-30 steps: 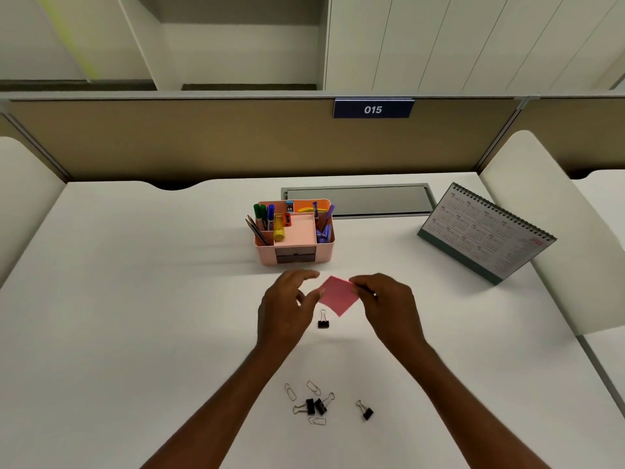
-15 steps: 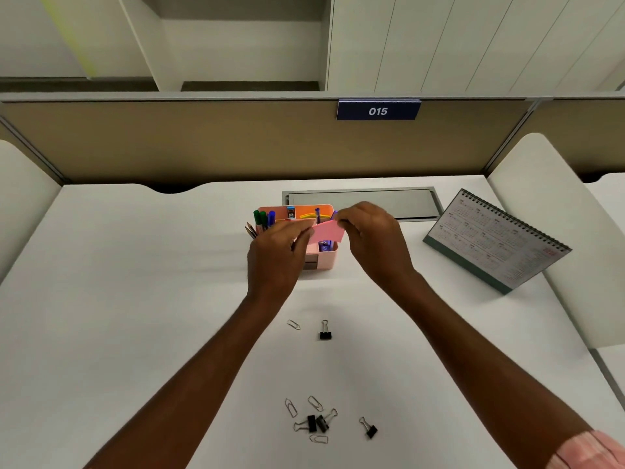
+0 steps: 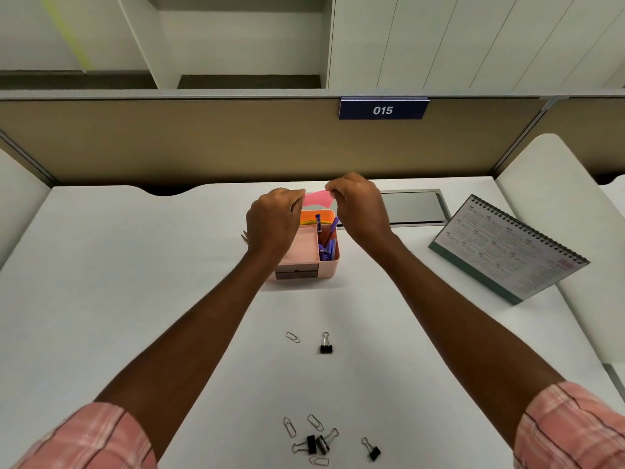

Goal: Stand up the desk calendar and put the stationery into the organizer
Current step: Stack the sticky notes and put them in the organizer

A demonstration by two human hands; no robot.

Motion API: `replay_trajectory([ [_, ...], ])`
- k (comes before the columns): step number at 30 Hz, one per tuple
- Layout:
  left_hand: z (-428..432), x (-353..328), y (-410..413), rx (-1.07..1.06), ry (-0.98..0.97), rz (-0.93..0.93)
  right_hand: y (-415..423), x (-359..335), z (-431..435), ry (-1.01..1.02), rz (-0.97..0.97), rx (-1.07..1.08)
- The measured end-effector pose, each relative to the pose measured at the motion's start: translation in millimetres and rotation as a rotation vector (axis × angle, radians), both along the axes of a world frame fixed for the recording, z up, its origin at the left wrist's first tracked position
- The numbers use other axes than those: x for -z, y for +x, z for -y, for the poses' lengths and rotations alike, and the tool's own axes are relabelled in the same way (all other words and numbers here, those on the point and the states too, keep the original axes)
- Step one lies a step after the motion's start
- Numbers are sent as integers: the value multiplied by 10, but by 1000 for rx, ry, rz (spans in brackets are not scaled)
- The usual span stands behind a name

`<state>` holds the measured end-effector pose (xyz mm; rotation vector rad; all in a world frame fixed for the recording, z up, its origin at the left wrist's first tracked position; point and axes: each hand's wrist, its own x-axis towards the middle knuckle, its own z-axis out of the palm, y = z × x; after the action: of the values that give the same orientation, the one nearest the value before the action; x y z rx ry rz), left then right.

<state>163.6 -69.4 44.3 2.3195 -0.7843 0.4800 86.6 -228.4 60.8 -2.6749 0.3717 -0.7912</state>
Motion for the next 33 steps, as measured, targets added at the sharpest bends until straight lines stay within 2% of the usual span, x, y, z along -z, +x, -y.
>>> replay_trajectory([
  [5, 90, 217, 63, -74, 118, -107, 115, 227, 66, 11, -146, 31],
  [12, 170, 445, 120, -48, 244, -192, 190, 441, 136, 26, -275, 7],
  [23, 273, 573, 194, -61, 378, -323, 287, 645, 177, -72, -375, -34],
  [33, 298, 516, 152, -66, 431, -314, 320, 673, 158, -56, -408, -43],
])
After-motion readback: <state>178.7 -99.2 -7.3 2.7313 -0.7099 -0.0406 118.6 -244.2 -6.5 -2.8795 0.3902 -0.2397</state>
